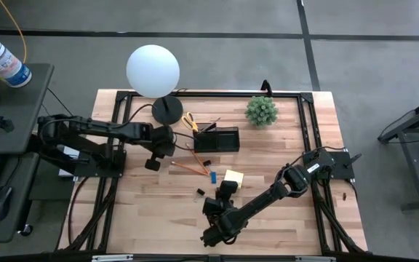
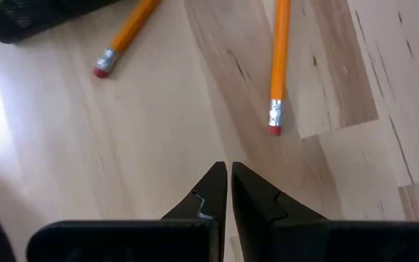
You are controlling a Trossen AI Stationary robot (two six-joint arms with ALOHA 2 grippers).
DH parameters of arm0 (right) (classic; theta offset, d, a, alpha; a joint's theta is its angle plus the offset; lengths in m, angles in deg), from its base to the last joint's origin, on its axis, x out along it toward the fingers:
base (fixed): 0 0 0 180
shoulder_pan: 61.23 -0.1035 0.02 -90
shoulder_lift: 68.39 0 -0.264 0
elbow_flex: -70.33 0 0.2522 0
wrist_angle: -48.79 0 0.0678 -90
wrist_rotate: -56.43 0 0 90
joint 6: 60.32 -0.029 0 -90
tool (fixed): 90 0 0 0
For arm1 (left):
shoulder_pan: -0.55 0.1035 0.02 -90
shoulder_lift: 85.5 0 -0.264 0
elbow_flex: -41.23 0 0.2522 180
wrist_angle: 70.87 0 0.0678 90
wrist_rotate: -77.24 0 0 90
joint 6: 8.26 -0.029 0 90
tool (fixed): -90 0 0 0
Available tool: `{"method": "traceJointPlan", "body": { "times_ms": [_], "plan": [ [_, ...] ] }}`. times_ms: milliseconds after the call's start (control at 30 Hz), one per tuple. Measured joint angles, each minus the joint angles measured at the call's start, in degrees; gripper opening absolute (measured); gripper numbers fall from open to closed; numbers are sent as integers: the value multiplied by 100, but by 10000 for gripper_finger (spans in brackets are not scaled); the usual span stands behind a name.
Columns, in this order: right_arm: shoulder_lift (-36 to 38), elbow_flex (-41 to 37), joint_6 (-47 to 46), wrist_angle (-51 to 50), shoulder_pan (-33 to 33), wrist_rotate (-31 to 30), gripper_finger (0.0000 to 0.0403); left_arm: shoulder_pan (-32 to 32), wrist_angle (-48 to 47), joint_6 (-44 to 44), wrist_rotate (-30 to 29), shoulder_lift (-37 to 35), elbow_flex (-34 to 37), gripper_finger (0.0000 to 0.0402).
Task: Pick and place office supplies into organizer
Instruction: Put the bottom yellow pencil into the black organizer
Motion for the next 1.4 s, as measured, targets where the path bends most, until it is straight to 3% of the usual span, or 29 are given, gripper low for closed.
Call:
{"method": "traceJointPlan", "body": {
  "times_ms": [400, 1133, 1233, 1400],
  "plan": [
    [0, 0, 37, 86, -12, -29, 78, -13, -9, -127, 95, 661, 11, 12],
    [0, 0, 39, 164, -26, -28, 78, -13, -91, 286, 82, 702, -9, 13],
    [0, 0, 39, 167, -26, -28, 78, -13, -132, 286, 132, 700, -9, 26],
    [0, 0, 39, 167, -26, -28, 78, -13, -207, 330, 150, 700, -9, 84]
  ]
}}
